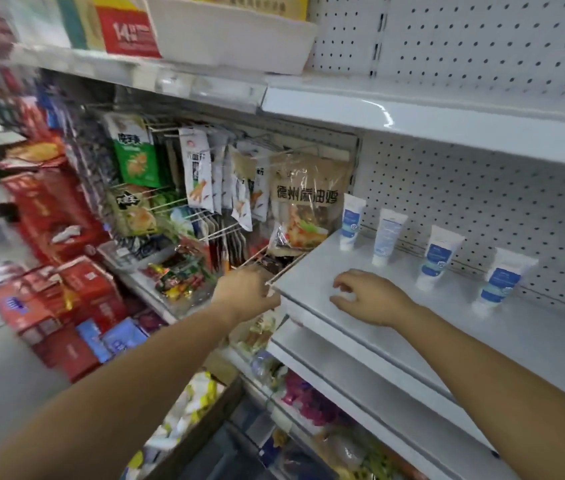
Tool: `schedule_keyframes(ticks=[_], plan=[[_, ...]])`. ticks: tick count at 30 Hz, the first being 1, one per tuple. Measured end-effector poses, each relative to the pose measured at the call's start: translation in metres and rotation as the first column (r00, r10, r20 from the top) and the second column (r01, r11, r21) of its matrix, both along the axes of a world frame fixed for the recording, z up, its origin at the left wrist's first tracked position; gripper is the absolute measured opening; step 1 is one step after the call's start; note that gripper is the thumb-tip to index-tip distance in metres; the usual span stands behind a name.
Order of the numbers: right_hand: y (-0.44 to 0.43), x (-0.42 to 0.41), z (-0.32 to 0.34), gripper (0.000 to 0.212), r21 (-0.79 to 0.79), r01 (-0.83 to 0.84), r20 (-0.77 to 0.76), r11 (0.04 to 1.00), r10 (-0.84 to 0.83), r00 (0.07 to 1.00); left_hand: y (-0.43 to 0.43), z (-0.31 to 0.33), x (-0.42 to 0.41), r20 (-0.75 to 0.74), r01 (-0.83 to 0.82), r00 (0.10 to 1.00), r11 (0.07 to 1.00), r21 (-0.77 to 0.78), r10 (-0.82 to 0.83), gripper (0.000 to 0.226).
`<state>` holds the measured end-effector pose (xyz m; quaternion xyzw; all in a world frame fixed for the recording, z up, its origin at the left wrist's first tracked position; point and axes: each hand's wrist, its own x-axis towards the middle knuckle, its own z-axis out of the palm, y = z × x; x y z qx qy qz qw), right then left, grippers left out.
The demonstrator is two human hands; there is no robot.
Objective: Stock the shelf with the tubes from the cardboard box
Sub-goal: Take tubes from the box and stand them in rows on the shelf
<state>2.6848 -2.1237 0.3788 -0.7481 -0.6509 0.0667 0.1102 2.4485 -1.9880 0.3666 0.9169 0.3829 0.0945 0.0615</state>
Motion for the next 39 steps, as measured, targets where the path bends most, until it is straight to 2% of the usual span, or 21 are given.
schedule_keyframes(ticks=[2,4,10,13,15,18,22,26,28,31,35,39], plan=[[0.035,-0.03,-0.005,0.042,-0.011,-0.061,0.002,0.998,0.061,0.998,0.017,-0.007,-0.035,-0.016,-0.061,0.998,0.998,-0.03,0.06,0.034],[0.069,-0.06,-0.012,0.044,-0.022,-0.112,0.004,0.993,0.112,0.994,0.036,-0.017,-0.072,-0.043,-0.122,0.992,0.991,-0.046,0.12,0.05],[0.158,-0.149,-0.046,0.042,-0.084,-0.263,-0.01,0.961,0.263,0.965,0.096,-0.059,-0.173,-0.042,-0.271,0.963,0.956,-0.109,0.268,0.071],[0.199,-0.189,-0.073,0.045,-0.126,-0.308,-0.039,0.943,0.305,0.952,0.122,-0.086,-0.215,-0.056,-0.297,0.955,0.946,-0.13,0.292,0.065],[0.224,-0.214,-0.096,0.045,-0.15,-0.345,-0.055,0.926,0.341,0.939,0.134,-0.102,-0.24,-0.062,-0.315,0.949,0.934,-0.17,0.308,0.072],[0.25,-0.25,-0.126,0.036,-0.185,-0.423,-0.074,0.887,0.417,0.906,0.147,-0.132,-0.274,-0.133,-0.353,0.934,0.913,-0.203,0.331,0.056],[0.278,-0.279,-0.172,0.041,-0.24,-0.486,-0.14,0.841,0.465,0.874,0.149,-0.174,-0.303,-0.177,-0.449,0.892,0.861,-0.24,0.416,0.056],[0.304,-0.304,-0.223,0.046,-0.318,-0.573,-0.213,0.756,0.532,0.82,0.147,-0.222,-0.324,-0.231,-0.543,0.839,0.783,-0.302,0.493,0.045],[0.314,-0.318,-0.251,0.045,-0.347,-0.607,-0.252,0.715,0.552,0.795,0.142,-0.25,-0.331,-0.249,-0.585,0.811,0.736,-0.341,0.53,0.048],[0.32,-0.338,-0.302,0.041,-0.381,-0.639,-0.307,0.669,0.56,0.77,0.136,-0.292,-0.338,-0.309,-0.609,0.793,0.691,-0.391,0.524,0.055],[0.32,-0.349,-0.365,0.043,-0.464,-0.658,-0.301,0.593,0.593,0.747,0.126,-0.348,-0.343,-0.359,-0.644,0.765,0.639,-0.42,0.535,0.045],[0.324,-0.357,-0.414,0.046,-0.511,-0.66,-0.302,0.55,0.604,0.737,0.114,-0.398,-0.343,-0.401,-0.662,0.749,0.58,-0.475,0.527,0.049]])
